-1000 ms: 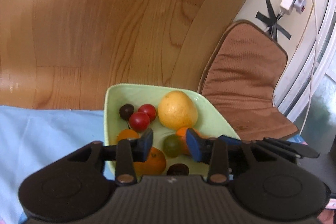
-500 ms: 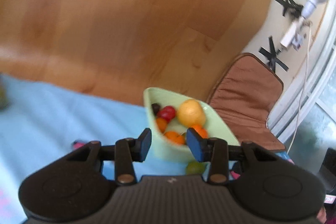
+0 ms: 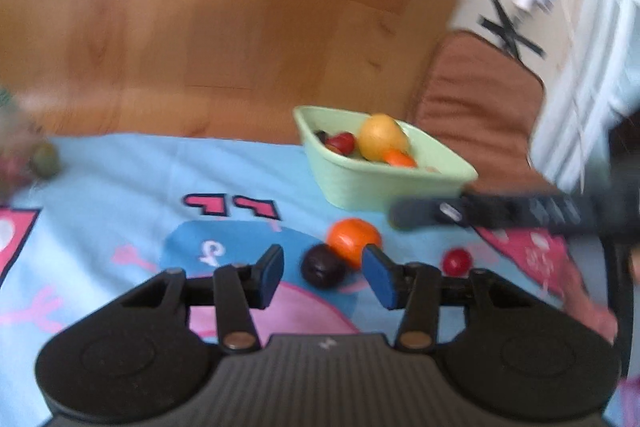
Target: Organize fruits
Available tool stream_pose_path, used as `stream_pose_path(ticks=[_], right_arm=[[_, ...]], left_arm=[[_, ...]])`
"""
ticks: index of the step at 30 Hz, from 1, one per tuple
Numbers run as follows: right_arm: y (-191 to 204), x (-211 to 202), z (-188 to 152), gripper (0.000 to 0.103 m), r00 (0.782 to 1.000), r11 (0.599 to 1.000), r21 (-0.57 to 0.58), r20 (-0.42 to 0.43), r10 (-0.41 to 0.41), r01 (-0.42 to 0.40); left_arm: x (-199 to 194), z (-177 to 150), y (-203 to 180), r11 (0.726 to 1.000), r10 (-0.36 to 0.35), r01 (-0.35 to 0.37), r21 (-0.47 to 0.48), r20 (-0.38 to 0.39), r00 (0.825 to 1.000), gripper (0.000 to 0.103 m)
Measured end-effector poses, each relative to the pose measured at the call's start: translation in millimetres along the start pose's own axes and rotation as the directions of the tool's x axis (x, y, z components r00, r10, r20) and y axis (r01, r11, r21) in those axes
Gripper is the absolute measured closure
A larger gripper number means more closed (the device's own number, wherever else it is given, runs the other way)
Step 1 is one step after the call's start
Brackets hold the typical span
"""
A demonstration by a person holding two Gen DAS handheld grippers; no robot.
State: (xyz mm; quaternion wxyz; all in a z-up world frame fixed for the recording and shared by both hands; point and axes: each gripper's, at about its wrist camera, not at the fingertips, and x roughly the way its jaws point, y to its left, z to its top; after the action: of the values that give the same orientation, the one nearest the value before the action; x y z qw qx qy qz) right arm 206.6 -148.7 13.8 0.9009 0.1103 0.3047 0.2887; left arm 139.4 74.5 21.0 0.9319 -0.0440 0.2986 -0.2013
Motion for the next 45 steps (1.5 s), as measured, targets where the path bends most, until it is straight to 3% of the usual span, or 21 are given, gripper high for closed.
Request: stream_pose_path(ticks=[4, 7, 9, 10, 15, 24, 29, 33, 41, 45], right_arm=[[2, 23, 4, 0.057, 0.998, 1.000, 0.022, -0.059, -0.004, 0.006], [-3, 30, -1, 0.056, 0.997, 0.997, 0.070, -0.078, 0.022, -0.017], [-5, 34, 0, 0.060, 0.994, 0.995, 0.096, -0.102, 0.043, -0.033], [-5, 34, -1, 0.064, 0.991, 0.993, 0.110, -0.115, 0.063, -0.050], [-3, 21, -2, 0.065, 0.995, 0.994, 0.103, -0.089, 0.043, -0.033], [2, -59, -29, 0.065, 0.992, 0.999, 0.016, 0.113, -0.048, 0.047], [-14, -92, -66, 0.065, 0.992, 0.994, 0.067, 0.083, -0.091, 0.086], [-13, -98, -84, 0.065, 0.988, 0.988, 0.061, 0.056, -0.143, 0.139], [10, -86, -92, 0.062, 0.966, 0.966, -0.083, 0.102, -0.237, 0.246], [9, -81, -91, 0.063, 0.968, 0.965, -0.090, 0.076, -0.239, 0.246]], left_arm=[[17, 0, -6, 0.998, 0.047, -0.045, 0.033, -0.069, 0.997, 0.057], [24, 4, -1, 0.999, 0.047, -0.046, 0.014, -0.071, 0.996, 0.057], [25, 5, 3, 1.000, 0.024, -0.024, -0.007, -0.066, 0.998, 0.070], [25, 4, 4, 1.000, 0.005, -0.006, -0.012, -0.065, 0.998, 0.071], [19, 0, -3, 1.000, 0.000, 0.001, 0.024, -0.038, 0.999, 0.072], [-10, -8, -28, 0.995, -0.095, 0.095, 0.002, -0.023, 0.995, 0.072], [-10, -22, -43, 0.992, -0.122, 0.119, -0.051, -0.068, 0.990, 0.072], [-3, -32, -57, 0.995, -0.104, 0.103, -0.017, -0.088, 0.991, 0.072], [-4, -33, -51, 0.994, -0.103, 0.099, -0.047, -0.068, 0.992, 0.072], [-3, -33, -52, 0.995, -0.097, 0.095, -0.039, -0.067, 0.993, 0.071]])
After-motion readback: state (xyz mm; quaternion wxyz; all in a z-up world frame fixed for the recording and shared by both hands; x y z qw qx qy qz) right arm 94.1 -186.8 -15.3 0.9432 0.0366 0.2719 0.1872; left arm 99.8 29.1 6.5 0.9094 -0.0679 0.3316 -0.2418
